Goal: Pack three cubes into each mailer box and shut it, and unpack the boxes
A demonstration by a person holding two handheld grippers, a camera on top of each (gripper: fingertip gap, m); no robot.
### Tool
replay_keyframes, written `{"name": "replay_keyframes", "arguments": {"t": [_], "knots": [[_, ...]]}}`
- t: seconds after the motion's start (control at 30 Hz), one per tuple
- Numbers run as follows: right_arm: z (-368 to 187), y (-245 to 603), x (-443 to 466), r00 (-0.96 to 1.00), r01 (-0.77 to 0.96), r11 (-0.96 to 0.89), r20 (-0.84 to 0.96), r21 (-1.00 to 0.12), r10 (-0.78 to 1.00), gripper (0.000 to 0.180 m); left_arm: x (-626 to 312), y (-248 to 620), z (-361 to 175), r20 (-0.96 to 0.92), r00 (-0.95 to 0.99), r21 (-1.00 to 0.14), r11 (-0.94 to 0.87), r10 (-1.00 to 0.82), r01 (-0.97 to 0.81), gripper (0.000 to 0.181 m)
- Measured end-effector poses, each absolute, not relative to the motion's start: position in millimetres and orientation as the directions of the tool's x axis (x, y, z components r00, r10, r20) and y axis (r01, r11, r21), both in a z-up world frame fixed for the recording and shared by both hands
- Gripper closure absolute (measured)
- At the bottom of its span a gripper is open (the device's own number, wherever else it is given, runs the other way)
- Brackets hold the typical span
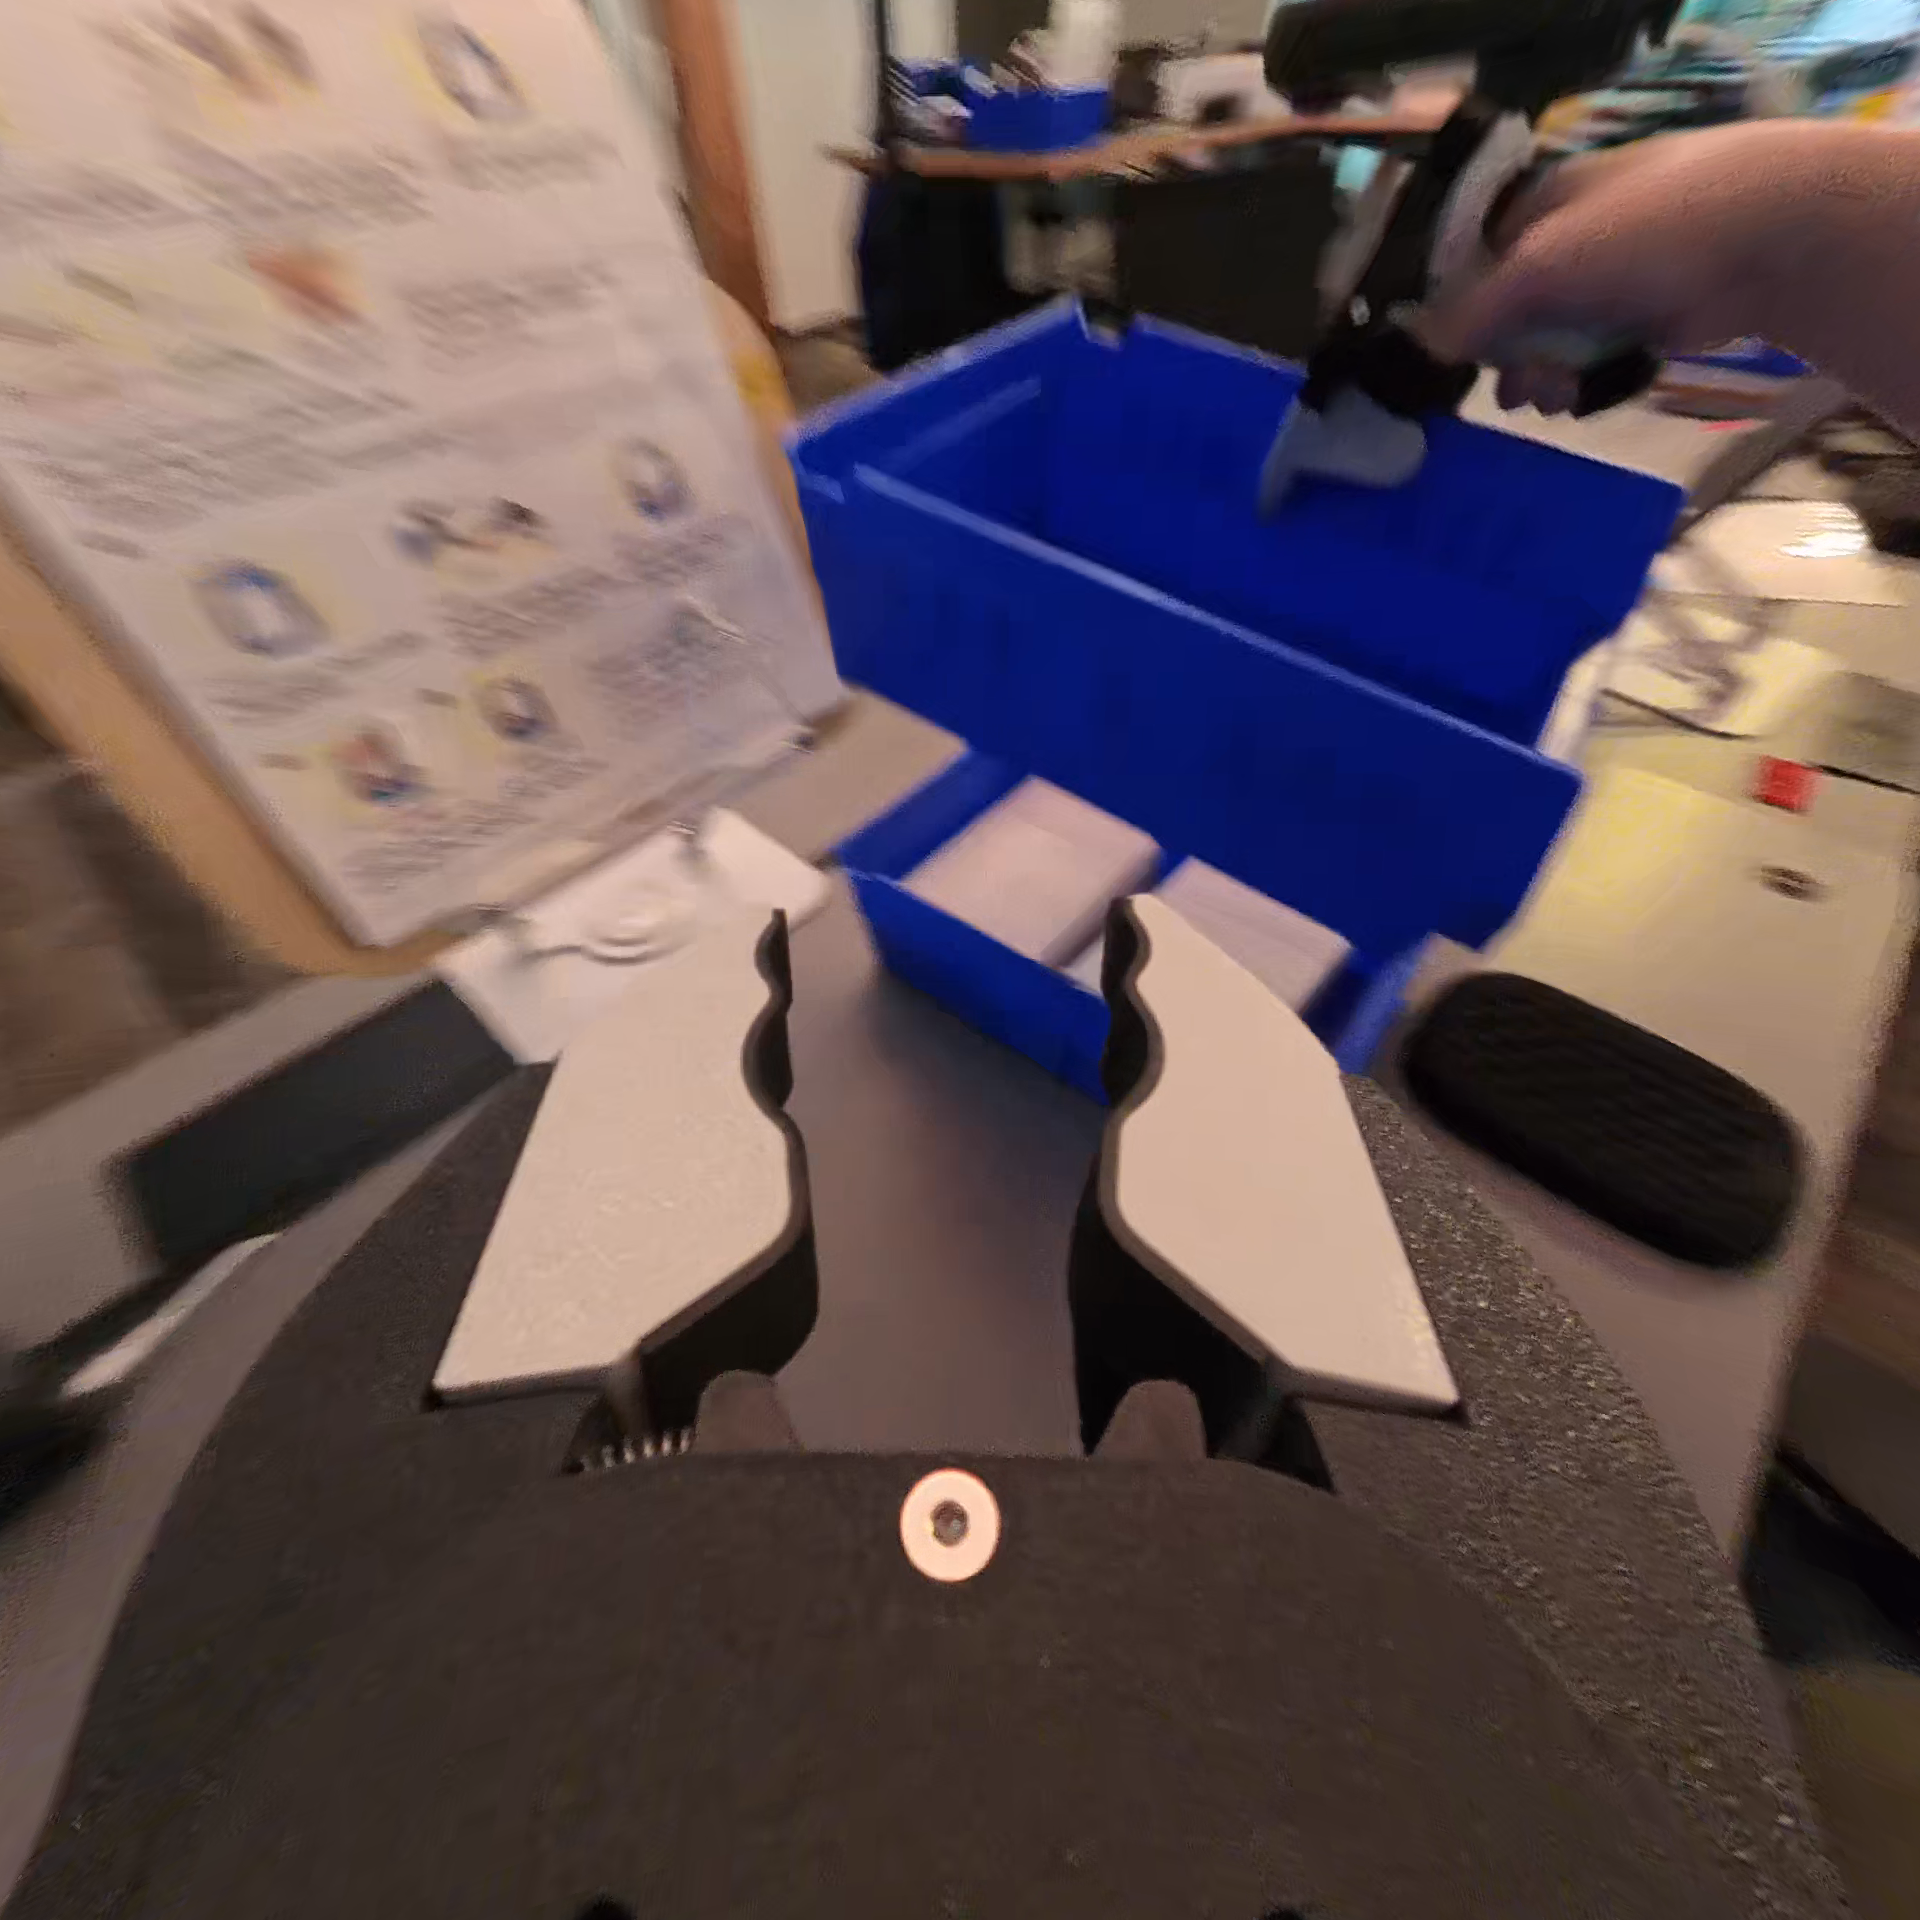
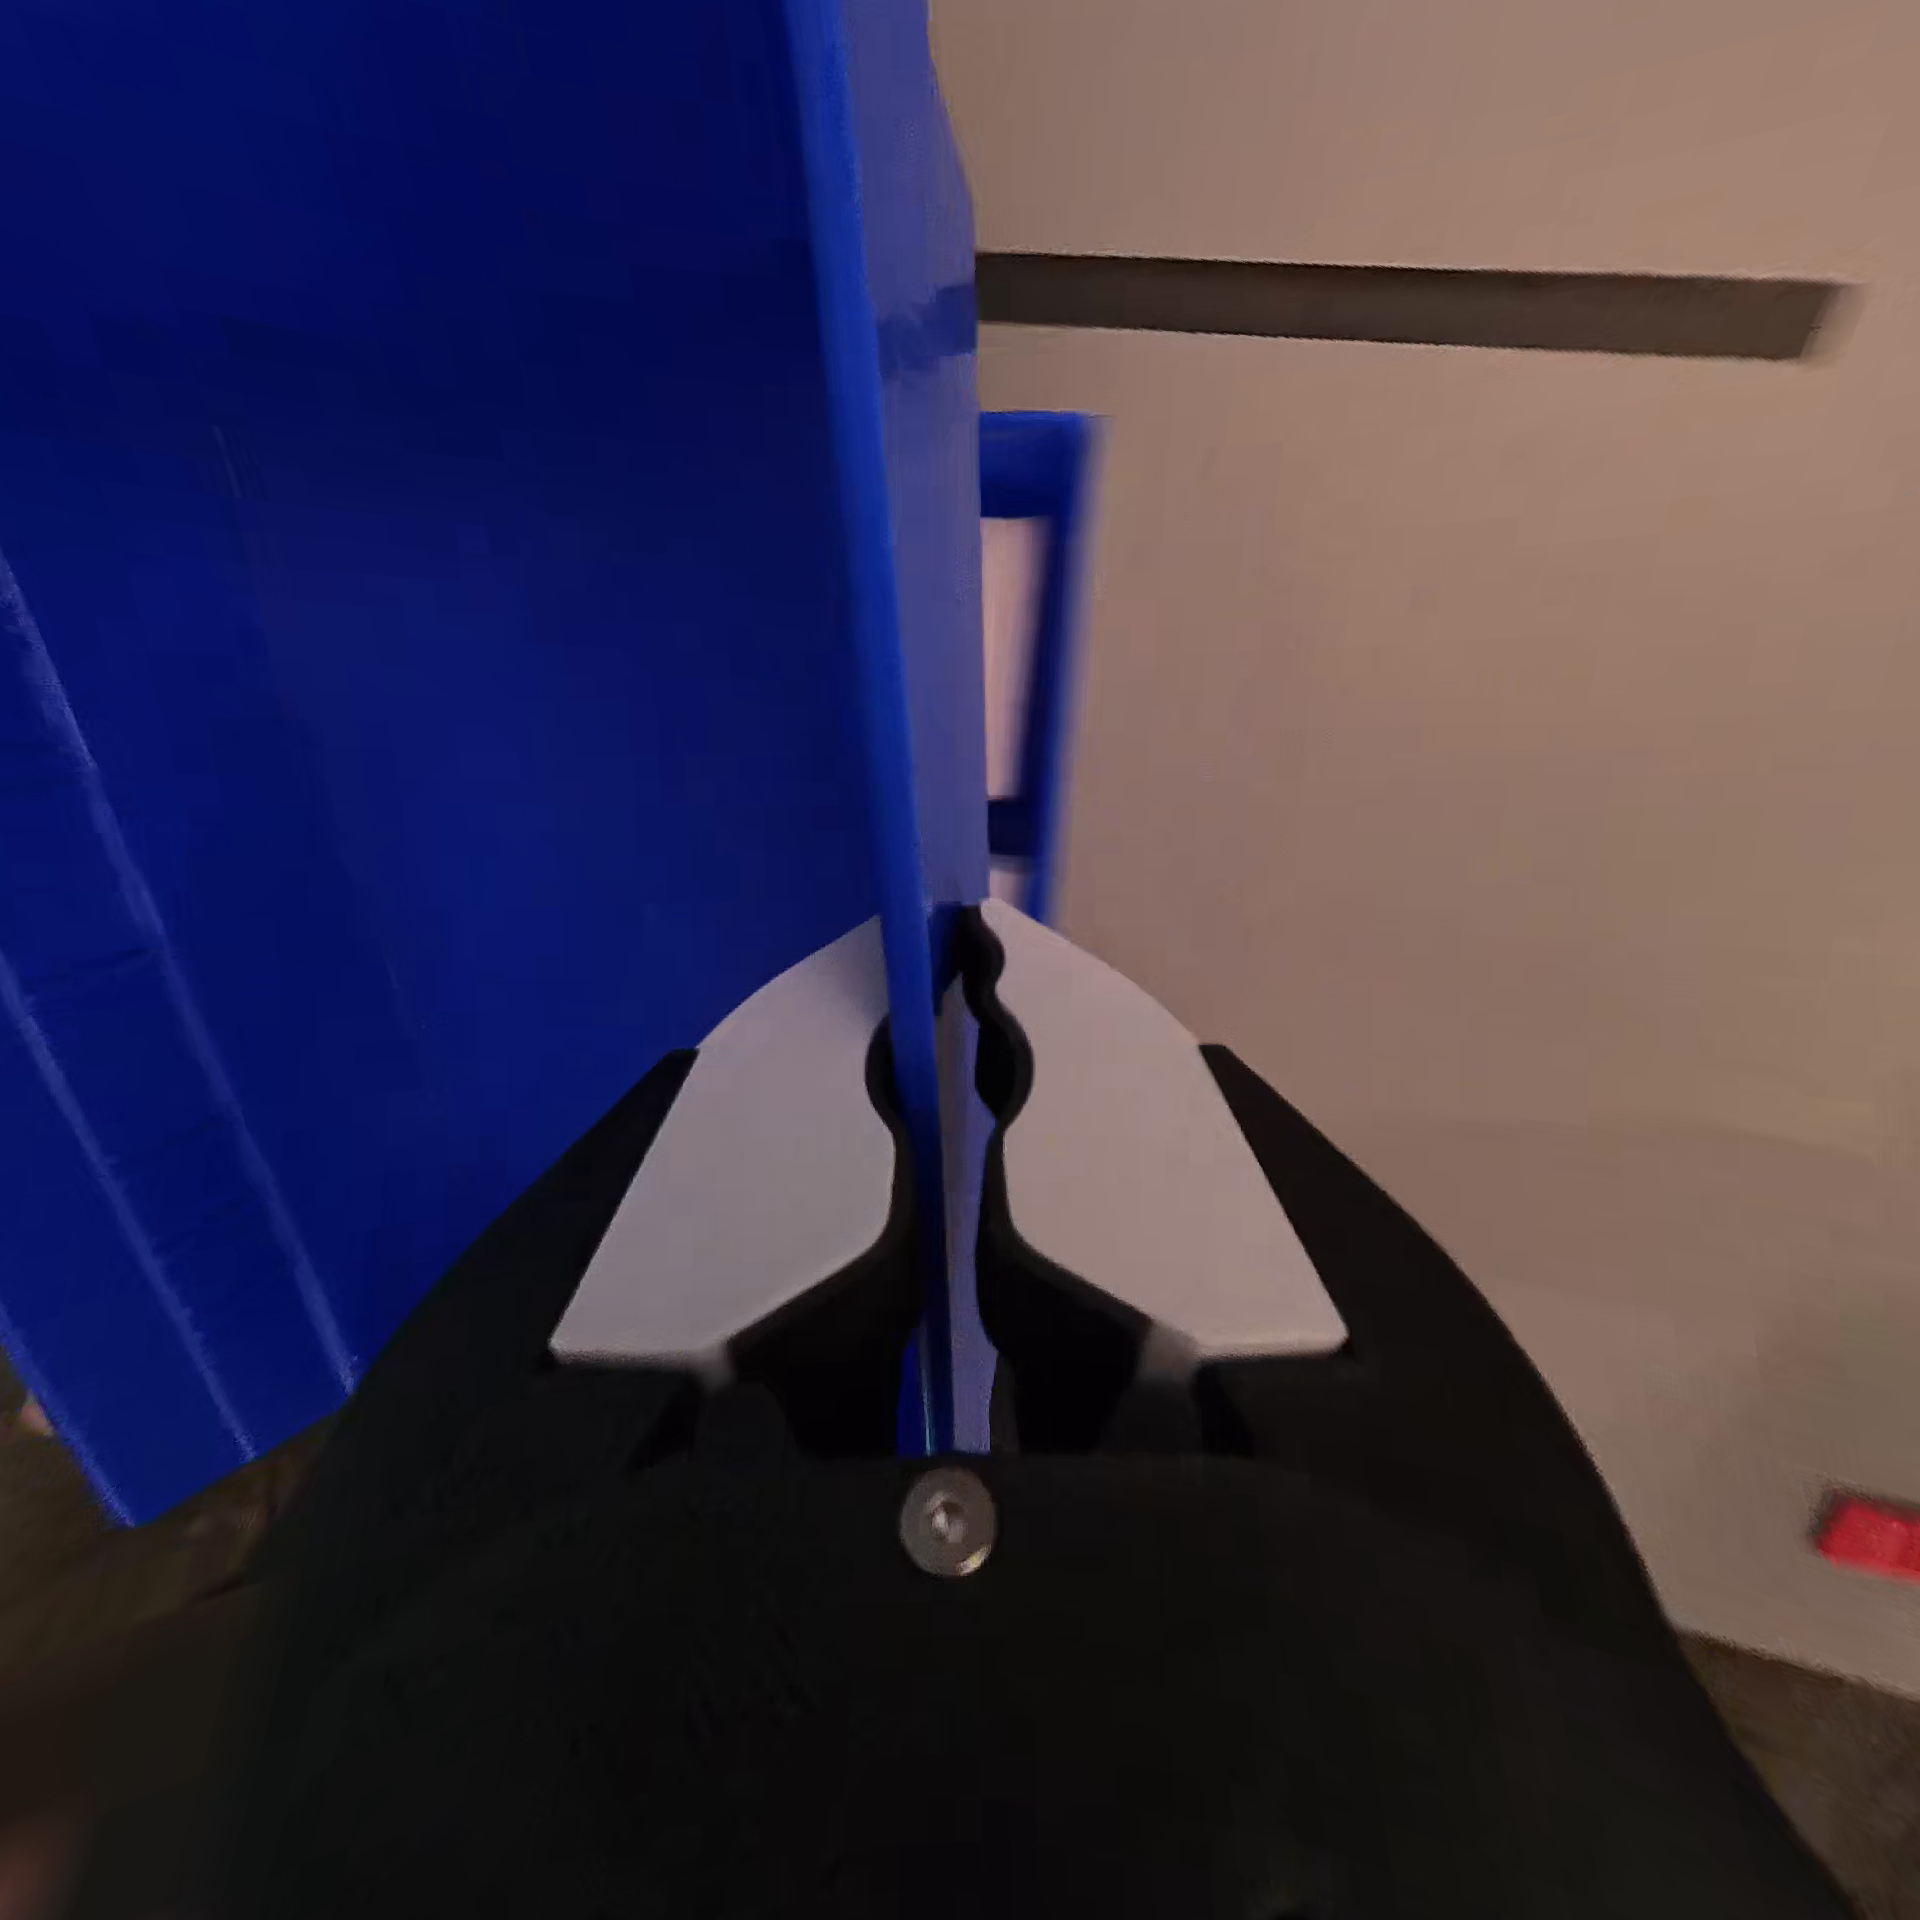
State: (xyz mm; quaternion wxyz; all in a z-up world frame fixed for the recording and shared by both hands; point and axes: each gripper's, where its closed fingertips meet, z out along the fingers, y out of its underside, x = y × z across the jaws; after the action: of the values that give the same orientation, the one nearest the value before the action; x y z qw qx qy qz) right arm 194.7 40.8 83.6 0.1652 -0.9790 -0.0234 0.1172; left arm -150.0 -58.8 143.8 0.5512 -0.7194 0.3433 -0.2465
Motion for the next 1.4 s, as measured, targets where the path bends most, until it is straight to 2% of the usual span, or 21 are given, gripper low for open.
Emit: {"name": "replay_keyframes", "arguments": {"t": [0.03, 0.13, 0.23, 0.3, 0.43, 0.57, 0.73, 0.83, 0.93, 1.1, 1.23, 1.4], "knots": [[84.0, 35.7, 226.7, 0.978, -0.049, -0.940, -0.209, -0.339, 0.025, 0.173, -134.9, -53.3, 132.7, 0.037, 0.598, -0.955, -0.205, -0.801, -0.215, 0.121], [73.9, 14.2, 310.0, 0.973, -0.193, -0.915, -0.192, -0.353, -0.131, 0.172, -87.3, -21.3, 83.1, 0.232, 0.524, -0.902, -0.384, -0.820, -0.200, 0.119], [50.8, -12.4, 366.7, 0.943, -0.308, -0.892, -0.229, -0.330, -0.241, 0.171, -40.9, -9.9, 27.1, 0.527, 0.394, -0.751, -0.630, -0.753, -0.198, 0.118], [31.6, -28.9, 394.4, 0.928, -0.349, -0.884, -0.244, -0.312, -0.280, 0.171, -22.1, -10.2, 4.3, 0.653, 0.321, -0.661, -0.723, -0.686, -0.199, 0.124], [-13.3, -55.3, 432.7, 0.904, -0.396, -0.880, -0.280, -0.262, -0.324, 0.171, -17.3, 5.6, -44.4, 0.581, 0.450, -0.627, -0.725, -0.678, -0.285, 0.122], [-56.2, -68.4, 450.8, 0.897, -0.395, -0.890, -0.303, -0.227, -0.321, 0.169, -13.2, 11.2, -48.6, 0.677, 0.445, -0.542, -0.807, -0.586, -0.237, 0.121], [-89.3, -72.3, 464.5, 0.903, -0.388, -0.901, -0.277, -0.192, -0.330, 0.168, -11.7, 28.4, -66.3, 0.536, 0.636, -0.405, -0.830, -0.556, -0.384, 0.123], [-97.1, -66.0, 461.4, 0.900, -0.383, -0.905, -0.296, -0.185, -0.320, 0.168, -7.9, 26.6, -68.7, 0.492, 0.707, -0.257, -0.861, -0.508, -0.440, 0.129], [-99.6, -55.5, 458.8, 0.906, -0.370, -0.908, -0.294, -0.199, -0.305, 0.169, -17.3, 29.9, -77.1, 0.363, 0.804, -0.121, -0.879, -0.471, -0.461, 0.140], [-105.7, -41.6, 450.8, 0.914, -0.350, -0.919, -0.283, -0.181, -0.292, 0.169, -8.0, 23.9, -86.9, 0.306, 0.853, 0.002, -0.895, -0.423, -0.445, 0.163], [-109.5, -35.6, 438.8, 0.919, -0.329, -0.928, -0.283, -0.174, -0.273, 0.169, -6.5, 13.3, -98.6, 0.260, 0.890, 0.136, -0.898, -0.374, -0.418, 0.169], [-111.8, -30.8, 420.5, 0.924, -0.312, -0.933, -0.286, -0.177, -0.254, 0.170, -9.3, 15.9, -98.1, 0.286, 0.899, 0.180, -0.903, -0.332, -0.391, 0.172]]}}
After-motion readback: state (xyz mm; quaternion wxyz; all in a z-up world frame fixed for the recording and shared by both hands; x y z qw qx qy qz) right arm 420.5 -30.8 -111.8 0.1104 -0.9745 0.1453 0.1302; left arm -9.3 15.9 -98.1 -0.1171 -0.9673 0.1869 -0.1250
